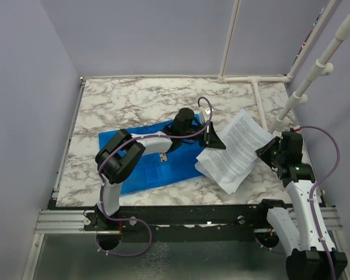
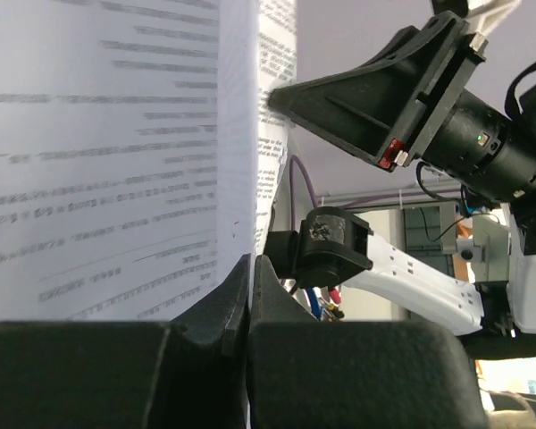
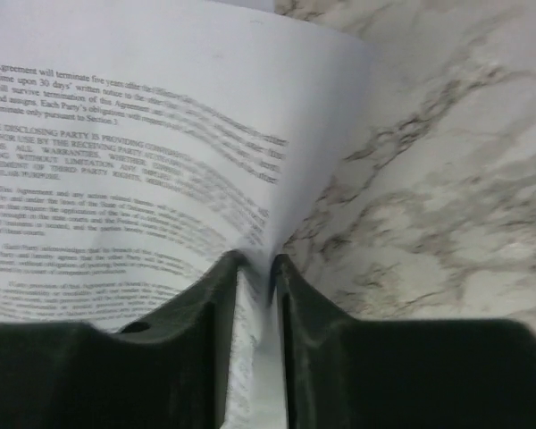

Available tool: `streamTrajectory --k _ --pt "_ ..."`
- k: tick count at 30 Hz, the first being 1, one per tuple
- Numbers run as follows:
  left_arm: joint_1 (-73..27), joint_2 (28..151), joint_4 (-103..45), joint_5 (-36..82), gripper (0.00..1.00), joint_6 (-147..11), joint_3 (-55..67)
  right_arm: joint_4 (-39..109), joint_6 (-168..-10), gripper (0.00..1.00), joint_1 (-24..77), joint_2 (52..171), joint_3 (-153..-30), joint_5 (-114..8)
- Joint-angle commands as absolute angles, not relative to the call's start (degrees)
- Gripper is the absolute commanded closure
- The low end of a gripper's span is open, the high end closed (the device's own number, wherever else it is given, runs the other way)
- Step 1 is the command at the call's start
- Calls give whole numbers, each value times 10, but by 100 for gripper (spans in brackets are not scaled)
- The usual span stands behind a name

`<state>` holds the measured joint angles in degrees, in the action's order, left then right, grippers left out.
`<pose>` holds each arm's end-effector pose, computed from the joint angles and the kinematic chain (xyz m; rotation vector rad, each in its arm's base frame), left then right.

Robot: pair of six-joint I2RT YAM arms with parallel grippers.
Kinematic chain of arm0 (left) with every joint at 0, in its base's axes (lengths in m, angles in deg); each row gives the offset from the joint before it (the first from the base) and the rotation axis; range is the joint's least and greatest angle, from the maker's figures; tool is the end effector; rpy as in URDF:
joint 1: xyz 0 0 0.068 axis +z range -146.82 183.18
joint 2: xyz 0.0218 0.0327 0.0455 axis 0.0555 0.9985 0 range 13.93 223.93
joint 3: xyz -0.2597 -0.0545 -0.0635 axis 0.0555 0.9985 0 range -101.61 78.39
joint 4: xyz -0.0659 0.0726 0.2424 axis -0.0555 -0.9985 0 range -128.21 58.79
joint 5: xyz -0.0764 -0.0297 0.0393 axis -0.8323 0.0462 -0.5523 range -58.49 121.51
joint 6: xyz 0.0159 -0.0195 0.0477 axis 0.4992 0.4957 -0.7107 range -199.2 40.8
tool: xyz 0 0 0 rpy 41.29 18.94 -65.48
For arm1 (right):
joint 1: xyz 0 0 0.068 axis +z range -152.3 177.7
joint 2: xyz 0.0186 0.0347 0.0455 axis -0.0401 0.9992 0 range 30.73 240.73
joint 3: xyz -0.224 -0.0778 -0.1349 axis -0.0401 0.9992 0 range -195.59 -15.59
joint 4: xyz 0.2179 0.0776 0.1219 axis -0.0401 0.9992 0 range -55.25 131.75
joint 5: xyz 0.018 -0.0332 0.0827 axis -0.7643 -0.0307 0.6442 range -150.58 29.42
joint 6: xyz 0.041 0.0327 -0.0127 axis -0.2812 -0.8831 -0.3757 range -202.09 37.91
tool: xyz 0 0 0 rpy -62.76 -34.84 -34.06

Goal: Put the files into the folder

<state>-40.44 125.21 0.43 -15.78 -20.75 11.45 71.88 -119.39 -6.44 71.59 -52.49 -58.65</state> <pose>0.2923 -0.3148 0.2096 0.4570 2.1724 -1.8796 0.1512 -0.0097 0.2571 0.8008 2.1675 0.3374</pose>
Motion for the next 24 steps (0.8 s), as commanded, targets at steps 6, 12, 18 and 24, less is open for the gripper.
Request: streamTrajectory --k 6,12,18,24 --pt "-404 1277 52 -136 100 -172 73 710 -1211 40 -65 721 -540 -702" --pt "-404 1247 57 -119 100 -164 79 725 -1197 34 -65 698 -566 -674" --pt "-396 1191 61 -111 100 -160 104 720 -1185 25 -65 685 -585 -577" --pt "-377 1119 61 -101 100 -156 136 690 -1183 15 -65 675 -593 -474"
